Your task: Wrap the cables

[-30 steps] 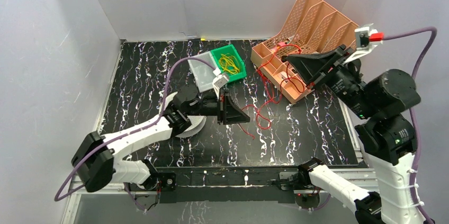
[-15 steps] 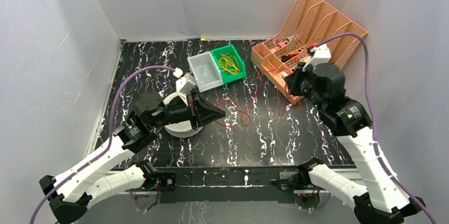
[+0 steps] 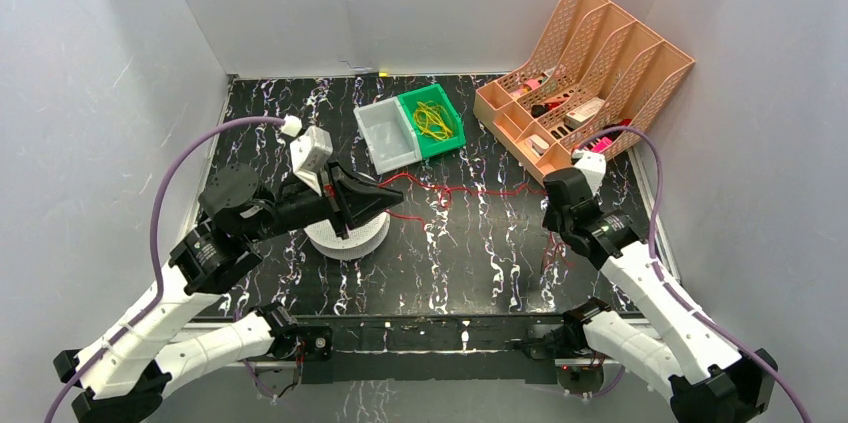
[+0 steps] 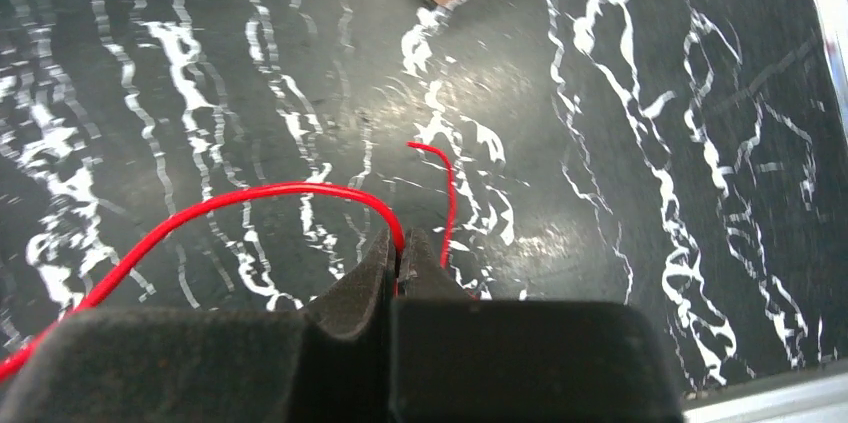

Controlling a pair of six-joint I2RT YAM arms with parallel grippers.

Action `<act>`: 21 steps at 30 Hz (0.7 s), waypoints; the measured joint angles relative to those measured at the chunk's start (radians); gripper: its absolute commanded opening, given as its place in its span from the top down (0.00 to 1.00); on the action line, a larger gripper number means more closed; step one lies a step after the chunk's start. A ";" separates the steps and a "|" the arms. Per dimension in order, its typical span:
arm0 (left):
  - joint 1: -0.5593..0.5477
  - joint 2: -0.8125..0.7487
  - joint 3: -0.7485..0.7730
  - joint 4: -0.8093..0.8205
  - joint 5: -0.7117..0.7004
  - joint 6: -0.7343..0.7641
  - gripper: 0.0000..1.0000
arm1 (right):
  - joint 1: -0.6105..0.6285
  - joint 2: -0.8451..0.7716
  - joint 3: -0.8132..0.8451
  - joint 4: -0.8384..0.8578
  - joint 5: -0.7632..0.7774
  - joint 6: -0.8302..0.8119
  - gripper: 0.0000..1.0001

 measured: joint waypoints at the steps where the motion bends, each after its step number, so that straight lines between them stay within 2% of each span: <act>1: 0.000 0.003 0.011 -0.013 -0.006 0.008 1.00 | 0.000 0.000 -0.025 -0.008 0.029 0.035 1.00; 6: 0.000 0.021 0.061 -0.083 -0.046 0.050 1.00 | 0.000 0.005 -0.049 -0.029 0.112 0.154 1.00; 7: 0.000 0.025 0.075 -0.098 -0.058 0.059 1.00 | 0.000 0.010 -0.053 -0.019 0.118 0.174 0.93; 10: 0.000 0.042 0.126 -0.141 -0.091 0.082 1.00 | 0.000 0.033 -0.077 0.020 0.094 0.206 0.58; 13: 0.000 0.067 0.178 -0.174 -0.122 0.100 1.00 | 0.000 0.041 -0.119 0.100 -0.026 0.172 0.29; 16: 0.000 0.090 0.203 -0.205 -0.145 0.111 1.00 | 0.000 0.017 -0.147 0.174 -0.149 0.128 0.18; 21: 0.000 0.136 0.209 -0.254 -0.179 0.130 1.00 | 0.000 -0.036 -0.150 0.278 -0.347 0.022 0.11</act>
